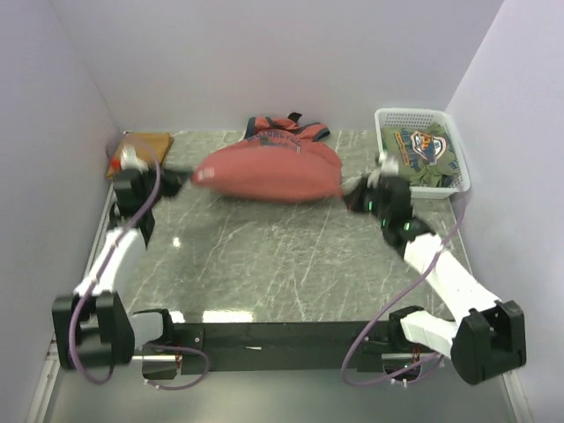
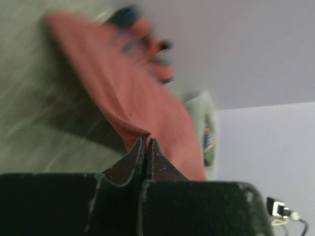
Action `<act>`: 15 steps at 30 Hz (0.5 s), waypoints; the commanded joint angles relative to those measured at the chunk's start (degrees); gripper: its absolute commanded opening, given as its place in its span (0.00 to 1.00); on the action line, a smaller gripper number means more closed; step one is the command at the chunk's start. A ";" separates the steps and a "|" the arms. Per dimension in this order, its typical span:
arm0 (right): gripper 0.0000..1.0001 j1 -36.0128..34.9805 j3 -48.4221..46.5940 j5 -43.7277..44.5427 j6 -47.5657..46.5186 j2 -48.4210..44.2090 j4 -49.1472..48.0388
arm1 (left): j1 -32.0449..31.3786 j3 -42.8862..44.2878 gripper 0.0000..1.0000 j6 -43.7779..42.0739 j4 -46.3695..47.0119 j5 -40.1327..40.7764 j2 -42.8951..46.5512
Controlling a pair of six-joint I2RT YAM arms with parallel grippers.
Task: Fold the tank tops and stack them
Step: Flatten the tank top out
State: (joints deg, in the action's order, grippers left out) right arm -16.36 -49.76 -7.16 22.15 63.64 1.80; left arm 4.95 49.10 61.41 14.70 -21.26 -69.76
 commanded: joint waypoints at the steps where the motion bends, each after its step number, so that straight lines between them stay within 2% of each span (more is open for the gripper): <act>1: 0.00 -0.51 13.83 -2.59 7.02 -9.55 -0.05 | -0.03 -13.53 0.01 -0.14 -5.96 3.49 12.87; 2: 0.14 -0.69 16.94 -3.55 8.77 -11.24 0.39 | -0.03 -15.94 0.01 -0.67 -8.35 4.02 15.15; 4: 0.33 -1.04 23.35 -3.39 11.50 -15.71 3.46 | -0.20 -22.86 0.02 -0.76 -13.18 3.86 21.66; 5: 0.47 -1.22 24.87 -4.26 13.42 -17.22 4.60 | -0.12 -24.82 0.06 -0.76 -14.51 2.90 23.68; 6: 0.53 -1.48 26.02 -4.96 14.23 -18.62 7.40 | -0.12 -26.41 0.28 -1.20 -16.96 2.71 27.36; 7: 0.59 -2.26 26.98 -3.75 15.37 -21.51 9.60 | -0.20 -28.86 0.35 -1.64 -18.55 2.45 29.05; 8: 0.63 -2.36 27.25 -2.78 17.12 -23.19 11.80 | -0.20 -29.76 0.40 -2.34 -21.44 1.84 30.72; 9: 0.65 -2.71 27.43 -1.29 18.09 -26.25 15.91 | -0.12 -30.72 0.51 -3.65 -22.95 2.27 33.87; 11: 0.69 -2.80 27.96 3.17 20.29 -28.73 19.01 | -0.12 -30.91 0.61 -4.19 -27.33 3.67 36.52; 15: 0.66 -2.89 28.31 7.07 22.23 -28.66 24.21 | -0.20 -28.63 0.61 -6.47 -31.65 7.45 38.30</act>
State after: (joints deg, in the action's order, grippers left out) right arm -18.98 -21.93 -4.89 40.56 34.06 20.16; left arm 4.80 18.33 58.13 -12.34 -17.19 -31.88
